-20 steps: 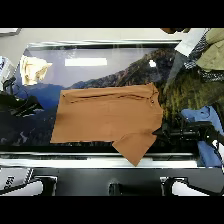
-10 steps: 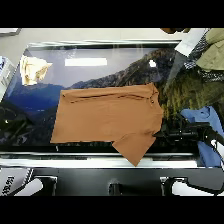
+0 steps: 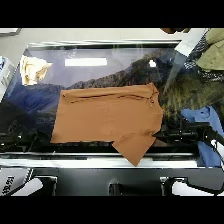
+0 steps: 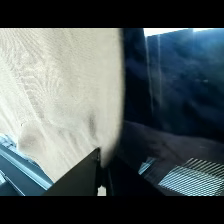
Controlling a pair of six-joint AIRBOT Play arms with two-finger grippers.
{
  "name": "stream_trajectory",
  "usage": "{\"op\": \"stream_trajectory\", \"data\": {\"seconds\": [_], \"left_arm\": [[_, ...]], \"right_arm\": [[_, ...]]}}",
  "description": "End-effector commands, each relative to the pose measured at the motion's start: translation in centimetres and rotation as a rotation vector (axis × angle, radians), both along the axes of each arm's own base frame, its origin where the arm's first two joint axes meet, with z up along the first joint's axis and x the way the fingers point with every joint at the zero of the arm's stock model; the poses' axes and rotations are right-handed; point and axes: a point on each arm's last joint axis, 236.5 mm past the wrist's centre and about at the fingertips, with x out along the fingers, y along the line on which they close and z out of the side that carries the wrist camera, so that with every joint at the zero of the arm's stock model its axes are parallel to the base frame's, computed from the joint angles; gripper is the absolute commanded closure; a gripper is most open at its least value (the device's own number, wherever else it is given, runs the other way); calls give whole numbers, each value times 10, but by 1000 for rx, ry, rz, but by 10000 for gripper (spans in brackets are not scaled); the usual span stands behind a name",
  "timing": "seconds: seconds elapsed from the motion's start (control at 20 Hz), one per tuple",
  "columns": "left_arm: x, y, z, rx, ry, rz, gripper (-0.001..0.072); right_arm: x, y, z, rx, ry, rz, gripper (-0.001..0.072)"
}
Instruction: Fold the clothes and pants, and hang the long-sleeved shirts on hangers.
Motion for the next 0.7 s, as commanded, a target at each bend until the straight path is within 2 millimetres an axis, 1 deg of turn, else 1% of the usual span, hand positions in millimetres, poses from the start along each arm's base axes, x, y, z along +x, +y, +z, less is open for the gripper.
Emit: {"op": "stream_trajectory", "data": {"seconds": [0.0,0.4,0.45,0.5,0.55,0.65], "left_arm": [[-5,-14,-12,-44,27,-31,238],[5,-30,-36,-29,57,-69,248],[6,-32,-39,-23,59,-75,268],[7,-33,-41,-18,60,-79,369],[8,-32,-43,-13,59,-78,512],[7,-32,-42,-14,59,-79,681]], "right_arm": [[0,0,0,2,1,1,684],[0,2,5,8,-5,1,684],[1,1,7,5,-12,1,684],[2,1,9,0,-21,0,684],[3,1,11,-2,-25,-2,684],[3,1,14,-3,-32,-2,684]]}}
